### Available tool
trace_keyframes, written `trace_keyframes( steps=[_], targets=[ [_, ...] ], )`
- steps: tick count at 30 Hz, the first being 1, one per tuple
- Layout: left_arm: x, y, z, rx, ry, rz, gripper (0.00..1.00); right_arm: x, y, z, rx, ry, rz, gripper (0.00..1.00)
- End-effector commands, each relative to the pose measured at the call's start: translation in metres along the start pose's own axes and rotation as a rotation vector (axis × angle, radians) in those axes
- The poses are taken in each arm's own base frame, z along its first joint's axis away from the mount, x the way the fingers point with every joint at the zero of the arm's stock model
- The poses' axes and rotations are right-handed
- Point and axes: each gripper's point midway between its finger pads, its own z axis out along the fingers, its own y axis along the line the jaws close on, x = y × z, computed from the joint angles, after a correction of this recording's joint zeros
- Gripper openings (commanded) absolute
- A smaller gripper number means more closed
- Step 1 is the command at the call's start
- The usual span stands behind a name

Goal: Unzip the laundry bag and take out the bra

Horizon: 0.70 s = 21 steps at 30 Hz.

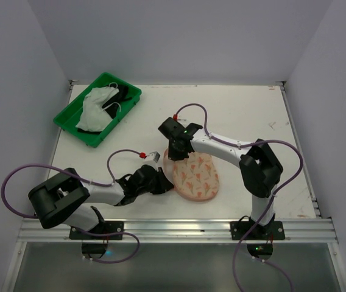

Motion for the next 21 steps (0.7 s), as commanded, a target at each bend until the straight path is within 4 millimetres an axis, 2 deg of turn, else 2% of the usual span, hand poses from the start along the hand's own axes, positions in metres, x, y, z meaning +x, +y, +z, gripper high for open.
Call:
trace_keyframes(
  steps=[1, 4, 6, 9, 10, 11, 12, 14, 15, 17, 18, 20, 21],
  targets=[
    [0.021, 0.032, -0.005, -0.099, 0.062, 0.036, 0.15, -0.006, 0.018, -0.01, -0.073, -0.017, 0.03, 0.0],
    [0.019, 0.031, -0.007, -0.101, 0.054, 0.036, 0.18, 0.006, 0.014, 0.0, -0.069, 0.018, 0.026, 0.0],
    [0.018, 0.032, -0.009, -0.107, 0.051, 0.034, 0.22, 0.016, 0.014, 0.004, -0.097, 0.044, 0.026, 0.06],
    [0.008, 0.028, -0.014, -0.109, 0.012, 0.019, 0.34, 0.015, 0.022, -0.002, -0.151, 0.044, 0.005, 0.19],
    [0.002, 0.025, -0.018, -0.105, -0.012, 0.014, 0.4, 0.011, 0.023, -0.009, -0.165, 0.026, -0.008, 0.28],
    [-0.001, 0.023, -0.02, -0.104, -0.023, 0.013, 0.43, 0.007, 0.024, -0.014, -0.171, 0.014, -0.017, 0.32],
    [-0.002, 0.025, -0.024, -0.114, -0.025, 0.014, 0.46, 0.001, 0.027, -0.021, -0.183, -0.008, -0.022, 0.41],
    [-0.014, 0.015, -0.031, -0.098, -0.068, 0.012, 0.55, -0.012, 0.031, -0.04, -0.219, -0.051, -0.036, 0.49],
    [-0.019, 0.012, -0.037, -0.097, -0.078, 0.01, 0.61, -0.019, 0.036, -0.049, -0.242, -0.07, -0.047, 0.56],
    [-0.031, 0.005, -0.043, -0.099, -0.113, 0.012, 0.67, -0.032, 0.04, -0.07, -0.272, -0.111, -0.047, 0.63],
    [-0.031, 0.007, -0.048, -0.119, -0.108, 0.018, 0.7, -0.036, 0.04, -0.076, -0.277, -0.126, -0.051, 0.7],
    [-0.051, -0.008, -0.059, -0.101, -0.166, 0.022, 0.83, -0.052, 0.031, -0.092, -0.282, -0.179, -0.031, 0.78],
    [-0.054, -0.005, -0.067, -0.128, -0.166, 0.029, 0.91, -0.062, 0.02, -0.095, -0.268, -0.204, -0.016, 0.85]
  ],
)
